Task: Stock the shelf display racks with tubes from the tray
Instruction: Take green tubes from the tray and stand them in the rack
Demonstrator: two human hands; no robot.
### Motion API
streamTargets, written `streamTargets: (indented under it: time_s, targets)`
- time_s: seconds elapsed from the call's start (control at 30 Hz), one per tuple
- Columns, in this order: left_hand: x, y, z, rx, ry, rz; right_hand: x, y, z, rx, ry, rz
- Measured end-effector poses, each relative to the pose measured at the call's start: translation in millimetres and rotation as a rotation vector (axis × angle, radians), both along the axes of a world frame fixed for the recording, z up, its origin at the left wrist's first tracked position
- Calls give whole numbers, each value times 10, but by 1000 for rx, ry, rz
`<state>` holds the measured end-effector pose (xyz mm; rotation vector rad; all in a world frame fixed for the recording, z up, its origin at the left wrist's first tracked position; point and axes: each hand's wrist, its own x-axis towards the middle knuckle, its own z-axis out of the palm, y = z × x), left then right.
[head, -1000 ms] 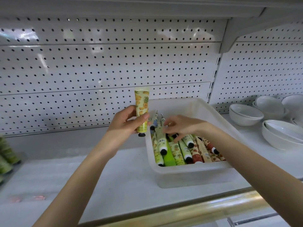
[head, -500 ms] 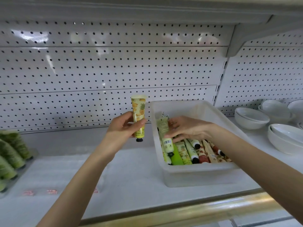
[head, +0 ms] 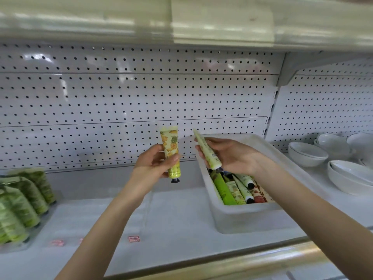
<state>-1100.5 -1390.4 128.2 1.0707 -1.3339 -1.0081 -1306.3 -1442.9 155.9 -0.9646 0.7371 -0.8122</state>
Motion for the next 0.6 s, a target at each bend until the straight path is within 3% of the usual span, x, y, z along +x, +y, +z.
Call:
streamTargets:
  time_s: [0.27,0.6]
  targets:
    - [343,189,-65,5,6,-43,491,370,-129,-153,132,-182]
    - [633,429,-125,-23,8,-68,859,768,-246,-239,179,-217]
